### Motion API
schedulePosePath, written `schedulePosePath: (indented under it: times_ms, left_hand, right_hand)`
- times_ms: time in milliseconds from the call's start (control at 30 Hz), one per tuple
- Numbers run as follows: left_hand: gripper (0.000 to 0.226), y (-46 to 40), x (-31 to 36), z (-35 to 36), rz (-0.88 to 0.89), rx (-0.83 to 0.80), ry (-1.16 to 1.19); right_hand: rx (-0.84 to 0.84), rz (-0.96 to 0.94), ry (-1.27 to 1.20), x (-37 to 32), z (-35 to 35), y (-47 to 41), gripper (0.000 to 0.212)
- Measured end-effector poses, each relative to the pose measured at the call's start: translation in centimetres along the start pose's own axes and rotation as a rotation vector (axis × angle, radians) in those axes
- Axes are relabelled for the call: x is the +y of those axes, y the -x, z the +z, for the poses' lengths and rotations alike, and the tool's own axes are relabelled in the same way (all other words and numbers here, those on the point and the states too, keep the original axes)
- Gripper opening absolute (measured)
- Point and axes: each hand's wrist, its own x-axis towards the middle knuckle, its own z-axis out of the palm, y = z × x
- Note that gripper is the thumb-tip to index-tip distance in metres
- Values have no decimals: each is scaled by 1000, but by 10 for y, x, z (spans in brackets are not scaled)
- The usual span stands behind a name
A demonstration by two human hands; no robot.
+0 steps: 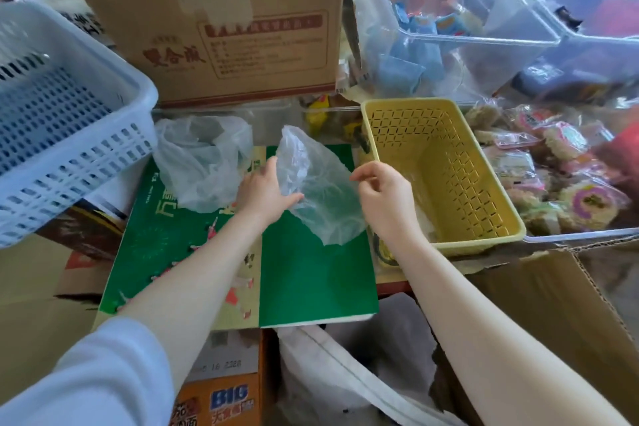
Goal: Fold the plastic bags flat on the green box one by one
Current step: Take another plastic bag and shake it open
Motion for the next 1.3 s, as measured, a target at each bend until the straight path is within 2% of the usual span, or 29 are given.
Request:
schedulePosePath:
  times_ms: [100, 200, 233, 367, 433, 500, 567, 600, 667, 733, 800, 867, 933, 1000, 1067, 1167, 1200, 1233, 1300]
  left_hand:
    - [63, 6, -6, 2, -22, -136, 210]
    - [33, 24, -10, 2, 83, -128, 316]
    - [26, 33, -13, 0, 107, -97, 373]
    - [11, 66, -26, -23, 115, -3, 709]
    - [12, 84, -33, -38, 135, 1, 827]
    - [20, 104, -41, -53, 170, -46, 922]
    - [44, 124, -57, -62, 228, -169, 1007]
    - [60, 132, -68, -63, 255, -236, 1035]
    - [82, 146, -88, -64, 315, -314, 972]
    - [87, 157, -103, -65, 375, -297, 790]
    - [76, 167, -110, -65, 378, -253, 735]
    - [53, 174, -118, -65, 360, -222, 771]
    - [33, 178, -128, -66, 361, -196, 751]
    - [24, 179, -141, -69, 331, -166, 725]
    - [21, 178, -152, -72, 241, -155, 754]
    - [17, 177, -160, -75, 195, -160, 717]
    - [14, 177, -159, -76, 211, -153, 699]
    - [12, 178, -157, -77, 223, -138, 693]
    - [11, 179, -151, -80, 239, -98, 696]
  right_hand:
    - [-111, -49, 17, -1, 14, 14, 21]
    - [-156, -134, 60, 1, 29, 26, 13]
    - [-183, -156, 82, 1, 33, 31, 17]
    - [-342, -396, 318, 2, 47, 55, 70]
    - [-370, -486, 368, -3, 55, 68, 73]
    - [-309, -555, 331, -8, 65, 79, 51]
    - [-237, -479, 225, -15, 74, 88, 28]
    - [-219, -377, 125, -23, 76, 93, 24]
    - [-212, -104, -173, -38, 78, 103, 17]
    - [-243, 75, -379, -50, 79, 113, 8]
    - [-310, 128, -452, -55, 80, 124, 9]
    - [-341, 154, -452, -50, 80, 132, 6]
    - [-327, 179, -413, -40, 78, 136, 15]
    - [-293, 191, -304, -32, 69, 138, 6]
    - [-218, 217, -198, -20, 60, 139, 17]
    - [-274, 231, -50, -8, 53, 143, 2]
    - [-328, 215, 37, -9, 54, 144, 10]
    - [-381, 154, 152, -10, 56, 146, 26]
    - [-348, -102, 376, -26, 58, 154, 56]
